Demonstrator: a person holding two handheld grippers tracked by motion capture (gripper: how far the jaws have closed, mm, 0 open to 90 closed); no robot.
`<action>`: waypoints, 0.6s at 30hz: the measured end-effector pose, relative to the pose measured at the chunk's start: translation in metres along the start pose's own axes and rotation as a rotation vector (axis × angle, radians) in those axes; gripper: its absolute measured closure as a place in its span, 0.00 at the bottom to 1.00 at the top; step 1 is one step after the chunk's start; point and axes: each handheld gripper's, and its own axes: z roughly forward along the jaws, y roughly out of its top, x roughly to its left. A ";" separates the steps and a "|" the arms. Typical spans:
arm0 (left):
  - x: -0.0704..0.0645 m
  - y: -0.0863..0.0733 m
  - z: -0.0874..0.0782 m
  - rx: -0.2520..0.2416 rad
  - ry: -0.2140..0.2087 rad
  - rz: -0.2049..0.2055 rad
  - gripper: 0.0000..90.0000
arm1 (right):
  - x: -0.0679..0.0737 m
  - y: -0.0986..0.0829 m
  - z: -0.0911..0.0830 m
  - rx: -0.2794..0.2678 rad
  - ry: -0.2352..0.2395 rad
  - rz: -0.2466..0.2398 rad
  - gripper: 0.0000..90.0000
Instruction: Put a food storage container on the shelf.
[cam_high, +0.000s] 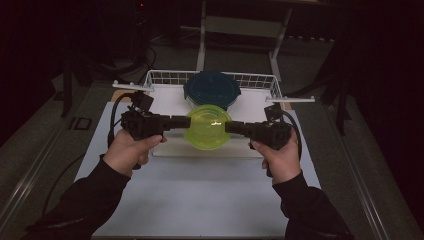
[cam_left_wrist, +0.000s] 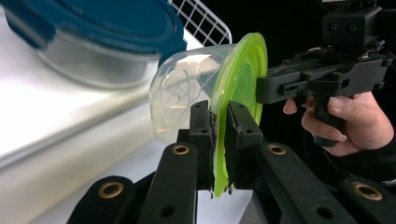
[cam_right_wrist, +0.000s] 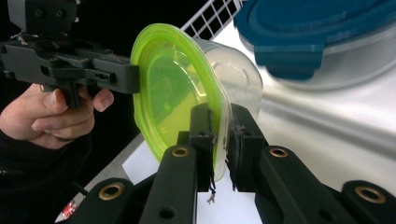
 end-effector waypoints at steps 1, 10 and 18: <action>0.000 0.004 -0.001 -0.005 0.001 0.002 0.91 | 0.001 0.004 0.000 -0.003 -0.001 -0.006 0.90; -0.001 0.036 -0.005 -0.023 0.023 0.030 0.91 | 0.001 0.034 -0.001 -0.040 0.001 -0.011 0.90; 0.006 0.058 0.005 -0.017 0.050 0.020 0.91 | -0.010 0.053 0.003 -0.063 -0.031 0.007 0.90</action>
